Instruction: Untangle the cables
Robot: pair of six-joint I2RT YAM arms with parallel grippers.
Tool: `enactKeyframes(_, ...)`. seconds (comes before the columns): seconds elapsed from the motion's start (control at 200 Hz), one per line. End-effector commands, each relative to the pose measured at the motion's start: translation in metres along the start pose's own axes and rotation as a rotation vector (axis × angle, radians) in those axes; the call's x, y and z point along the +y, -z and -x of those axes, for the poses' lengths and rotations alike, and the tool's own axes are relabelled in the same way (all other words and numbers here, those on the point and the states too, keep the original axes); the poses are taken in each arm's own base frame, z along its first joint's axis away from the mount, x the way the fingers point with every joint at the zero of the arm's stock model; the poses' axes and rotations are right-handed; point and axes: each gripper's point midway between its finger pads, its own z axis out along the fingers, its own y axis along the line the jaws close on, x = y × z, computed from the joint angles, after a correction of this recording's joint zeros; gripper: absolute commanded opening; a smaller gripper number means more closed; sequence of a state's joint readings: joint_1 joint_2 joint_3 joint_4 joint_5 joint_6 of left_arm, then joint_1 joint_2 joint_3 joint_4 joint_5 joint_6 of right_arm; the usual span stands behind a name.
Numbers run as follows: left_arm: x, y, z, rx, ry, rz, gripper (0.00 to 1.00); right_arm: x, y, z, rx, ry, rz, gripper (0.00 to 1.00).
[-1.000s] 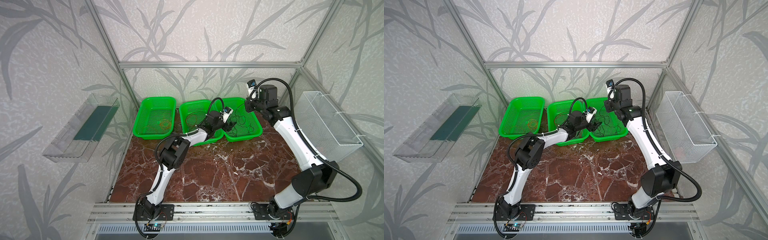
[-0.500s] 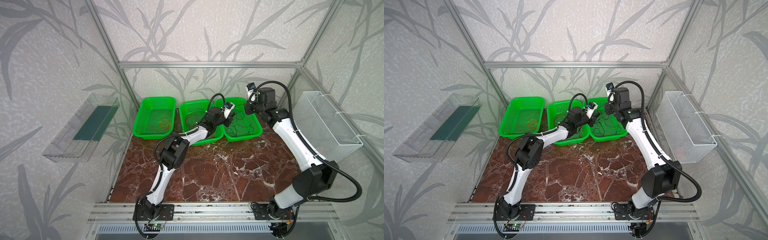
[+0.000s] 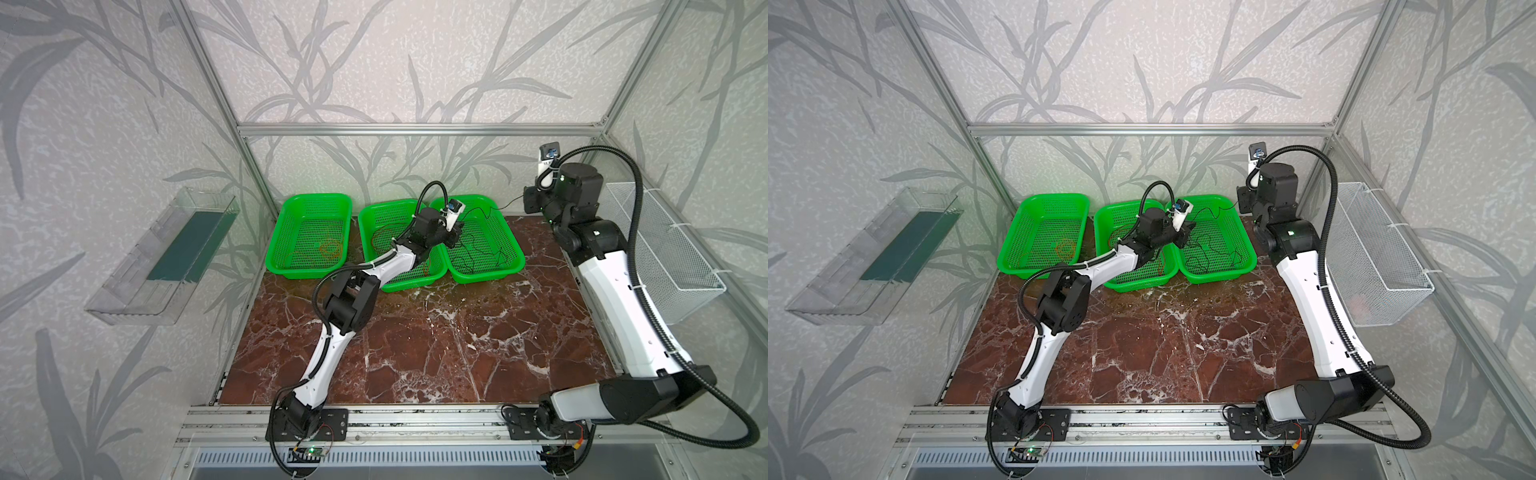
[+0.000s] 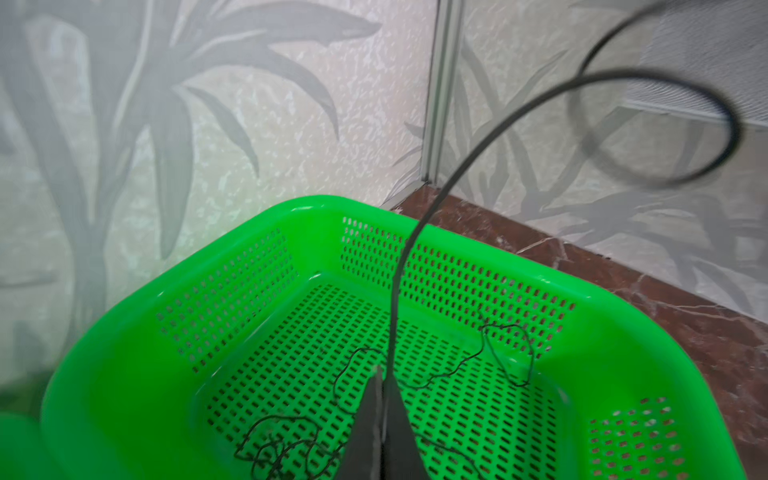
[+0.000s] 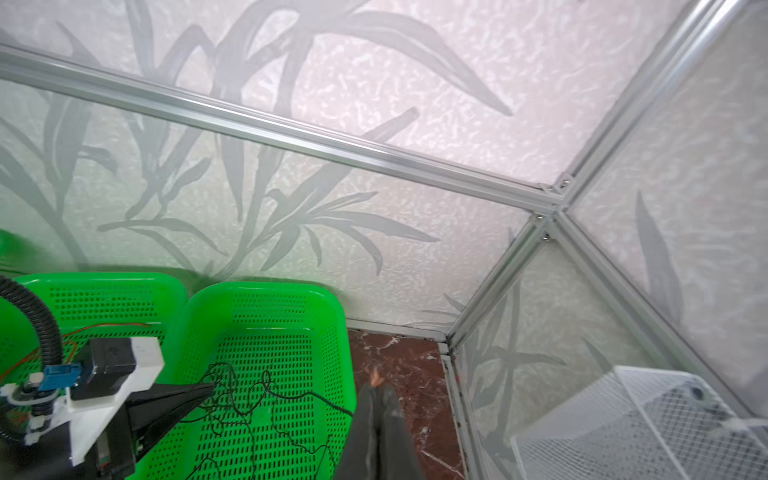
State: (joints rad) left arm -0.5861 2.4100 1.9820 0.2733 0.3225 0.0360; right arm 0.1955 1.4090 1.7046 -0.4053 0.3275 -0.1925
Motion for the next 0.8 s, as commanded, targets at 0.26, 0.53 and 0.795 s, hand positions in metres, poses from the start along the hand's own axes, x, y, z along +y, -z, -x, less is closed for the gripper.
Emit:
enactKeyframes(0.26,0.068,-0.015,-0.005,0.045,0.18,0.23,0.0,0.014,0.013,-0.072,0.102,0.03,0.018,0.0)
enactKeyframes(0.53,0.073,-0.025,0.017,-0.035,0.231,0.256,0.0,0.051,-0.018,-0.149,0.155,-0.095,0.029,0.0)
enactKeyframes(0.795,0.06,-0.033,0.035,-0.112,0.272,0.208,0.0,0.069,-0.052,-0.204,0.201,-0.15,0.041,0.0)
